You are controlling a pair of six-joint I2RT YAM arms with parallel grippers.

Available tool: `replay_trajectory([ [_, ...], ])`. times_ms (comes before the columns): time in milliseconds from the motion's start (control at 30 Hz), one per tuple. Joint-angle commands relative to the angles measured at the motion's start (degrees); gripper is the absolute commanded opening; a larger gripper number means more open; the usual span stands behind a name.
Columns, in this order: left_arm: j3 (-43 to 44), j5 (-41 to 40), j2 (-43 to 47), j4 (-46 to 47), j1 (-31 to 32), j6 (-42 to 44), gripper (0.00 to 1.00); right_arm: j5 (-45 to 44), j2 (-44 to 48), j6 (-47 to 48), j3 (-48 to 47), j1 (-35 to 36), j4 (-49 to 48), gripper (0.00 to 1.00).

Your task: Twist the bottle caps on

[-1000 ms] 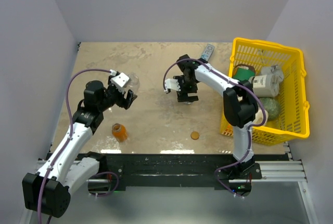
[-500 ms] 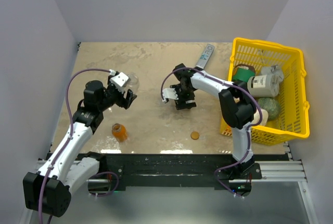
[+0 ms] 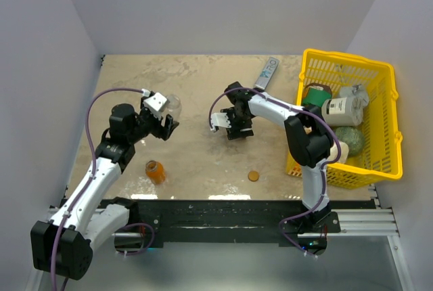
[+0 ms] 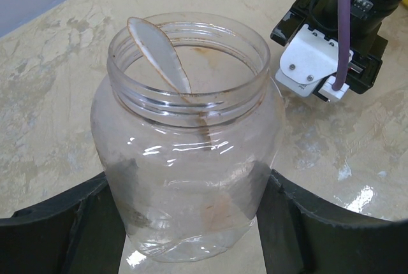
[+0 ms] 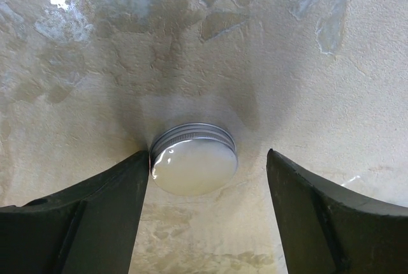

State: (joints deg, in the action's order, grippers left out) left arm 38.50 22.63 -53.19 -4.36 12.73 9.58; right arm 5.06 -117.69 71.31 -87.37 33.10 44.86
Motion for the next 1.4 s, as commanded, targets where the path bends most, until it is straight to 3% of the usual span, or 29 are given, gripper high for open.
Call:
replay_trajectory([
  [0,-0.4,1.4,-0.2,3.5,-0.5,-1.3,0.00,-1.0,2.6,1.0,0.1,0.1,-0.1,0.75],
  [367,-0.8,1.8,-0.2,3.5,-0.6,-1.8,0.00,-2.1,2.4,-0.4,-0.3,-0.2,0.5,0.72],
  [567,-1.1,2.2,-0.3,3.5,-0.6,-2.0,0.00,-2.3,2.0,-1.3,-1.0,-0.3,1.6,0.58],
  [600,-1.0,2.8,-0.4,3.5,-0.6,-1.6,0.00,-1.4,2.7,-2.6,-1.7,-0.3,2.3,0.49],
  [633,-1.0,2.9,-0.5,3.5,-0.6,-1.6,0.00,-1.4,3.1,-2.6,-2.2,-0.3,2.3,0.47],
  [800,3.8,9.3,-3.1,-2.2,-0.5,8.2,0.00,6.3,8.7,-8.5,-8.4,-0.2,8.3,0.40],
  [933,13.7,10.7,-8.1,-12.2,-0.5,20.6,0.00,14.6,14.9,-14.4,-15.4,-0.5,12.1,0.39],
  [1000,16.6,9.5,-11.4,-16.0,-0.5,22.1,0.00,18.0,18.3,-18.0,-15.8,-0.5,11.8,0.38],
  [1100,19.1,9.7,-13.0,-17.1,-0.5,23.1,0.00,17.9,21.8,-22.1,-13.0,-0.5,7.8,0.39],
  [1167,18.9,10.1,-12.9,-15.6,-0.5,22.0,0.00,16.3,22.2,-22.6,-8.5,-0.5,4.4,0.45],
  [1200,18.9,10.2,-12.7,-15.2,-0.5,21.2,0.00,15.1,20.7,-23.1,-7.1,-0.5,3.2,0.52],
  [1267,19.2,10.4,-12.4,-14.8,-0.4,18.9,0.00,10.1,17.5,-27.5,-6.3,-0.7,1.3,0.57],
  [1367,18.7,10.5,-10.7,-14.7,-0.4,16.9,0.00,8.7,7.5,-34.9,-13.5,-1.9,5.3,0.63],
])
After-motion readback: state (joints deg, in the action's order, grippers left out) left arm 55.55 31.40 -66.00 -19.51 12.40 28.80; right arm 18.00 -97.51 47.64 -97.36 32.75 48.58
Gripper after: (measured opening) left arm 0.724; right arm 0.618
